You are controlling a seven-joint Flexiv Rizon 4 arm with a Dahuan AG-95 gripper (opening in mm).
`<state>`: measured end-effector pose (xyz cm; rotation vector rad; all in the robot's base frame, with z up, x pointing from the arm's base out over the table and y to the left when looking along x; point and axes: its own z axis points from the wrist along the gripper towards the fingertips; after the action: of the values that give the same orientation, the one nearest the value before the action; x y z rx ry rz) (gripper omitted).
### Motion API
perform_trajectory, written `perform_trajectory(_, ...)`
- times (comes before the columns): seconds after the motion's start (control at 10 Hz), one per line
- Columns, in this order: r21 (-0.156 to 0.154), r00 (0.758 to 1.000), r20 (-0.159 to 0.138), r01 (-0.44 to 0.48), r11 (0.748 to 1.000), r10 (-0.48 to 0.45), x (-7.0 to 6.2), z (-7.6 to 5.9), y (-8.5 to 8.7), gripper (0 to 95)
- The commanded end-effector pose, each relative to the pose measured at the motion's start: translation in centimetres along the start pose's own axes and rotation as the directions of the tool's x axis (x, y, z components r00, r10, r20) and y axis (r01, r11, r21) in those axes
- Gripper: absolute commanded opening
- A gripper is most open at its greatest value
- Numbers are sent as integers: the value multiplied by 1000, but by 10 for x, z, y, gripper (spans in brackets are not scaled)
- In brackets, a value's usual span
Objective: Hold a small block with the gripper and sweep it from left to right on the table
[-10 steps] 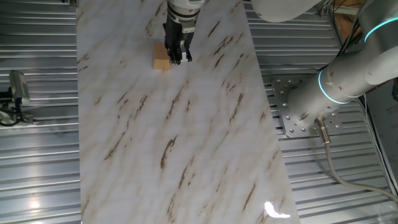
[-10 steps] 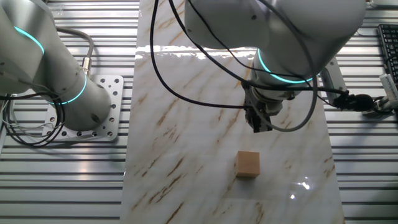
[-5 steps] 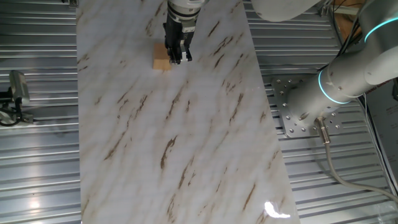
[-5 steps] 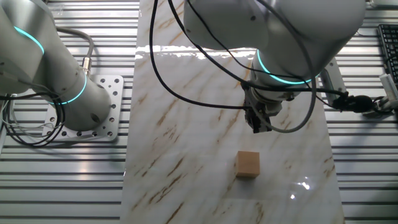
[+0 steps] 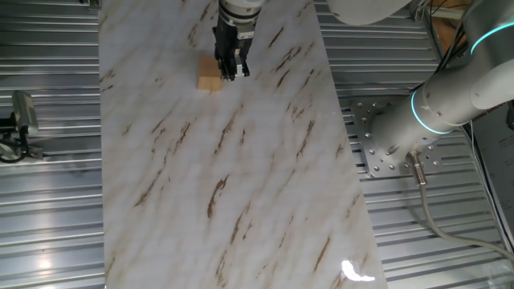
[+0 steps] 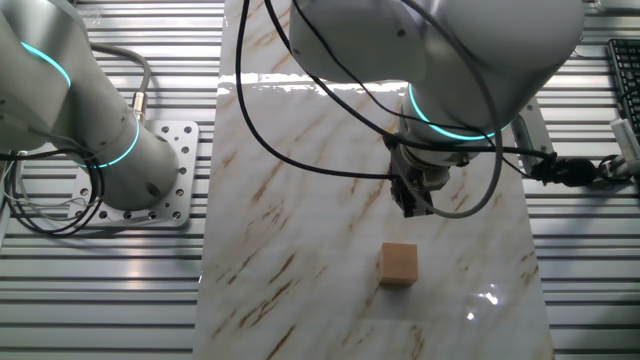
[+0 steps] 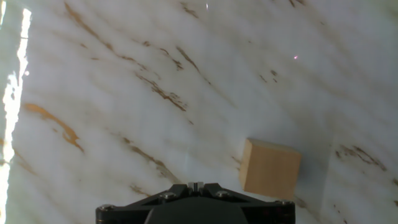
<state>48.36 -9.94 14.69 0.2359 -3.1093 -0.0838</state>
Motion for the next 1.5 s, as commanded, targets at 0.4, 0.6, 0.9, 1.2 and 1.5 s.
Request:
perform_trajectory(0.4, -3, 1000, 2, 1, 1000, -1, 1, 0, 0, 0)
perform_trajectory(0.6, 1, 1000, 2, 1, 1000, -1, 1, 0, 0, 0)
perform_trajectory(0.9, 7, 1000, -13, -10, 1000, 10, 1, 0, 0, 0)
perform_trajectory(1.2, 8, 1000, -10, -4, 1000, 4, 1, 0, 0, 0)
perform_trajectory(1.5, 7, 1000, -7, -13, 1000, 13, 1, 0, 0, 0)
